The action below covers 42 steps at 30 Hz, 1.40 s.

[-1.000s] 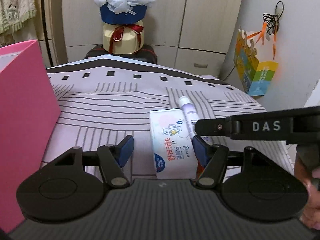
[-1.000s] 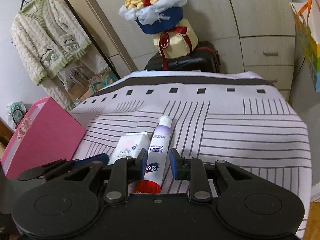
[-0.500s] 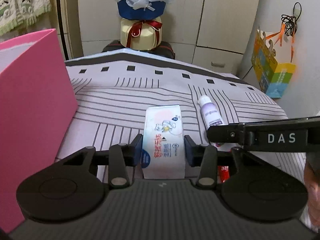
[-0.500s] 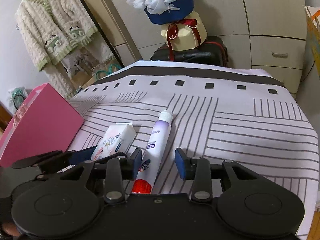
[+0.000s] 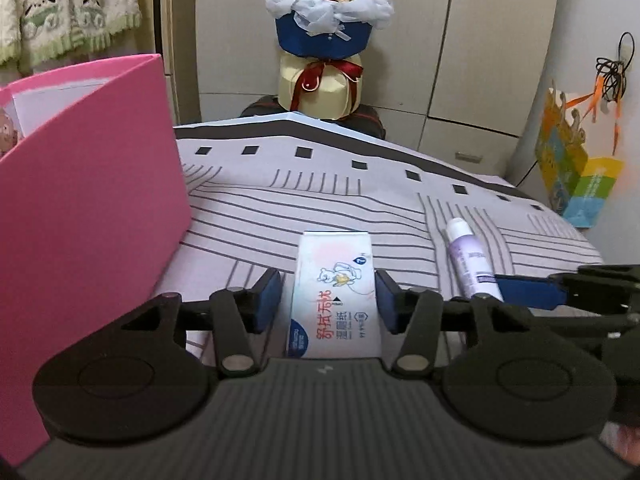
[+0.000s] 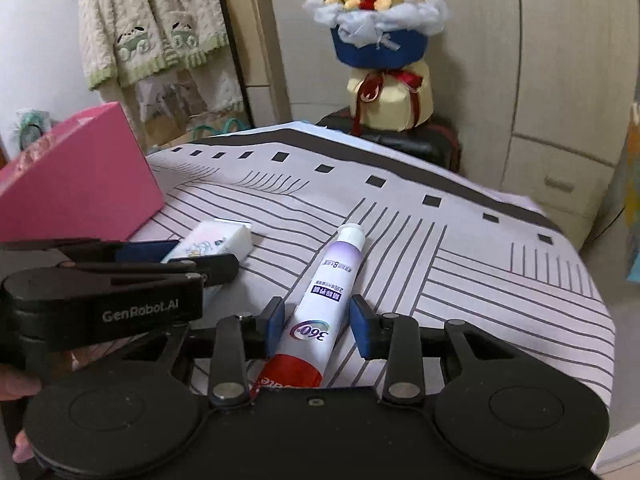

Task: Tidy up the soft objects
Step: 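Carry the wipes packet and white tube with both grippers over the pink box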

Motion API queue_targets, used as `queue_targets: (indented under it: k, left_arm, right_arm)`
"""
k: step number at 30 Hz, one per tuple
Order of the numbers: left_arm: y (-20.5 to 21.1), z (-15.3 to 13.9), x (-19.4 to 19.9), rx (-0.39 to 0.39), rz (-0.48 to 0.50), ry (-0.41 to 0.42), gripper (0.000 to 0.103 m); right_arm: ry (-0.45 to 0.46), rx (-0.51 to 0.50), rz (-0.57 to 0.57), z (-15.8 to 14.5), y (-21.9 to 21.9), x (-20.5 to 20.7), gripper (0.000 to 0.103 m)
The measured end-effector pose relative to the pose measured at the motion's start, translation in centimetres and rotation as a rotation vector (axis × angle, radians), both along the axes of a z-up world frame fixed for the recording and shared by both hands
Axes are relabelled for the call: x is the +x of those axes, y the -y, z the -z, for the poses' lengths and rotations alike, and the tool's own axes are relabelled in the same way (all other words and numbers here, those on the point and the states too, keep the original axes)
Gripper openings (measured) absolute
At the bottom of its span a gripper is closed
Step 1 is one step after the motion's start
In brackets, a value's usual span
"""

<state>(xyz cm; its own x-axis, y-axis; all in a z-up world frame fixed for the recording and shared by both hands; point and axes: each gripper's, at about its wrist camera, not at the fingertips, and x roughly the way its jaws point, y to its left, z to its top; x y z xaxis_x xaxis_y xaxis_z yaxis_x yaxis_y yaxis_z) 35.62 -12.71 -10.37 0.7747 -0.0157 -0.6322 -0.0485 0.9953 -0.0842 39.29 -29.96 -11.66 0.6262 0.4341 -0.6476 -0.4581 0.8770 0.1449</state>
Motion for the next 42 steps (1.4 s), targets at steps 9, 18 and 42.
queue_targets:
  k: [9,18,42]
  left_arm:
    - [-0.4,-0.4,-0.5,-0.025,0.033,-0.018,0.038]
    - [-0.7,-2.0,-3.9,-0.069,0.098,0.025,0.038]
    - [-4.4,-4.4,-16.6,-0.122,0.318,0.049,0.038]
  right_arm:
    - [0.061,-0.012,0.084,-0.7,-0.4,-2.2,0.028]
    - [0.062,0.073,0.173,-2.0,0.5,-6.5,0.028]
    - [0.084,0.163,0.309,-3.6,-0.5,-21.8,0.029]
